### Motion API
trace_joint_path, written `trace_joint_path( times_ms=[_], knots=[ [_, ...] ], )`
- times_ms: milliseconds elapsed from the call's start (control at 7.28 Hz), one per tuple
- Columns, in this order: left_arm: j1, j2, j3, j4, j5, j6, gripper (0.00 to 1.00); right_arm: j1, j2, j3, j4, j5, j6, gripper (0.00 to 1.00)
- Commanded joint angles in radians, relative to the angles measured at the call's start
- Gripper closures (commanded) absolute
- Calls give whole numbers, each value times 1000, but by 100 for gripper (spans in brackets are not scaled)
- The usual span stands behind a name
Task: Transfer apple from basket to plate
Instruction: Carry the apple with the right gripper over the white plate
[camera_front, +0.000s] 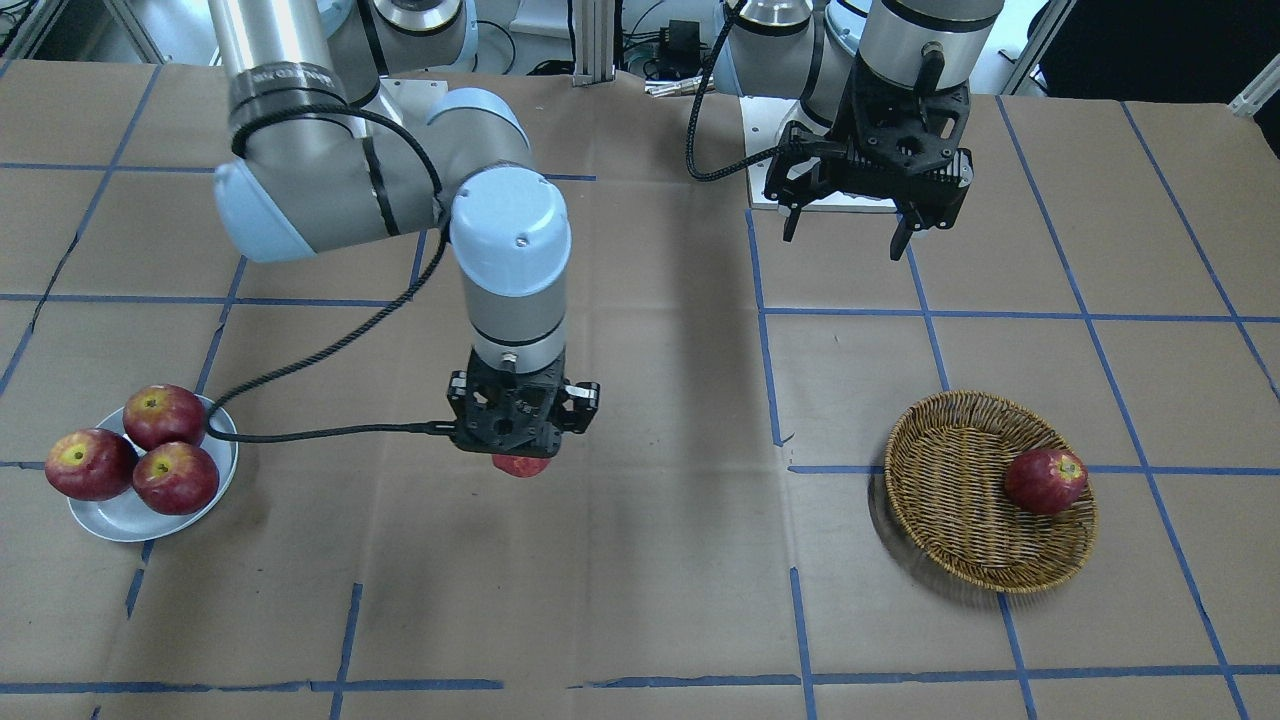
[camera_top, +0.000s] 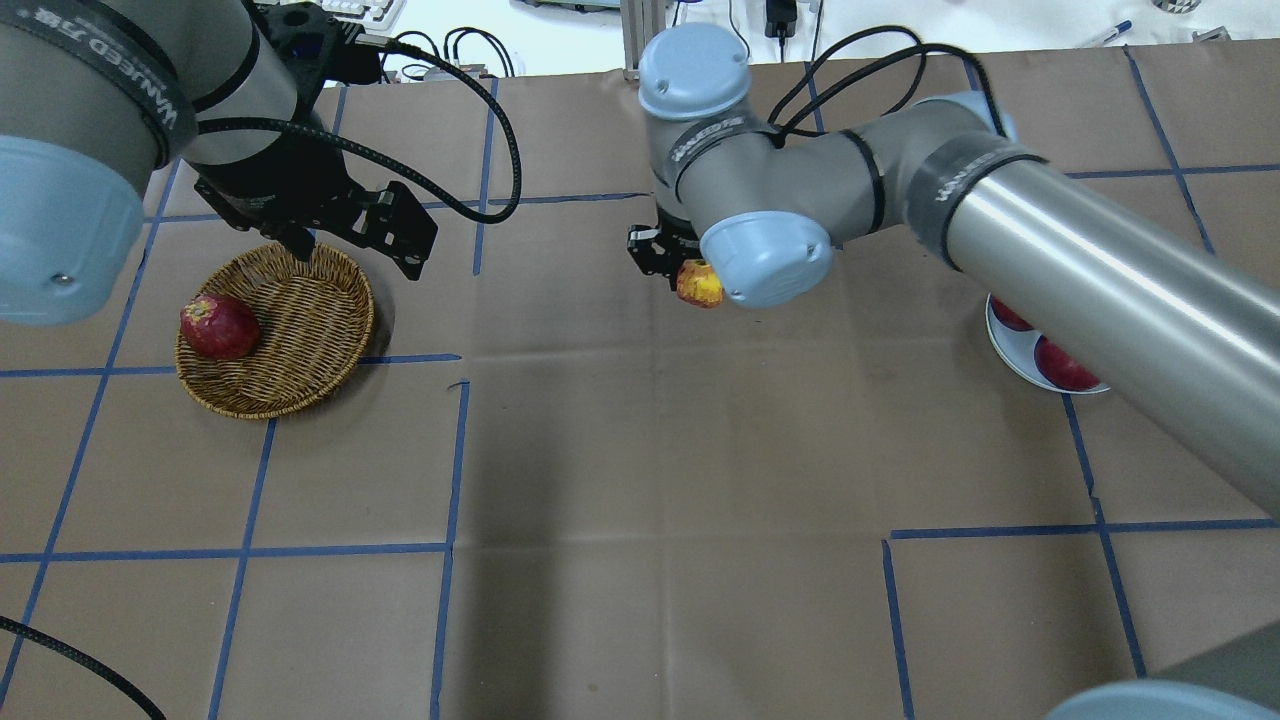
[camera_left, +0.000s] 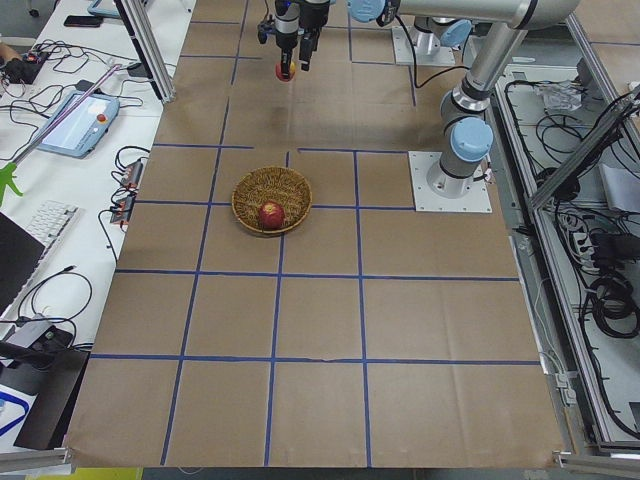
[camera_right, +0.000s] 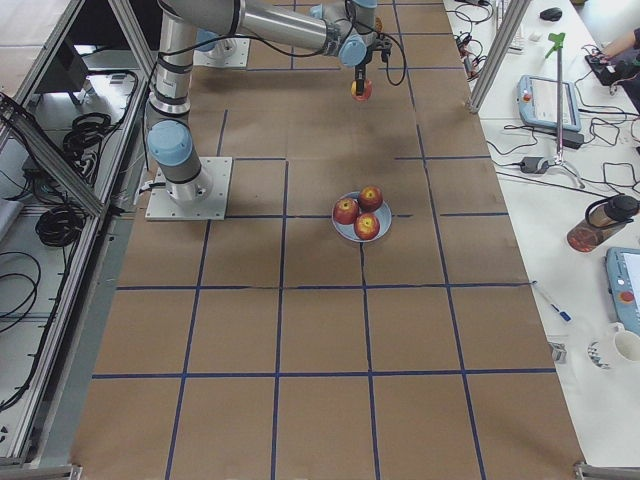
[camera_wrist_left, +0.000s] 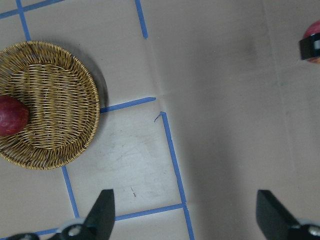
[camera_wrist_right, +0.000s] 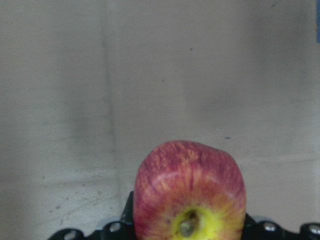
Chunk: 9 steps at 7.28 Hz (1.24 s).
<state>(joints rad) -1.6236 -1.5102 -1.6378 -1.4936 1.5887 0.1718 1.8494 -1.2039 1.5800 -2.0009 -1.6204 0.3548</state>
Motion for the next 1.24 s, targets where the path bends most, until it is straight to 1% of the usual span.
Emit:
trace_joint_path(
  times_ms=[0,275,412,550,687,824,962,1099],
  knots=[
    [-4,-31,-2,0,-1,0,0,-186,-104,3,117,-1,-222,51],
    [-4,-35,-7,-14,1,-2,1,-370,-131,3,145,-1,-507,51],
    [-4,-21,-7,-55,4,-2,1,-453,-131,5,146,1,-619,51],
    [-4,-16,2,-123,4,-2,1,-519,-131,21,146,1,-723,51],
    [-2,-21,13,-128,4,-3,1,-574,-131,61,130,10,-817,51],
    [-4,-24,15,-126,4,-3,1,-625,-131,80,125,14,-868,51],
    [-4,-25,13,-123,2,-3,1,-647,-128,89,119,14,-925,54],
    [-2,-27,12,-123,-1,0,1,-689,-122,124,52,19,-965,54]
  ],
)
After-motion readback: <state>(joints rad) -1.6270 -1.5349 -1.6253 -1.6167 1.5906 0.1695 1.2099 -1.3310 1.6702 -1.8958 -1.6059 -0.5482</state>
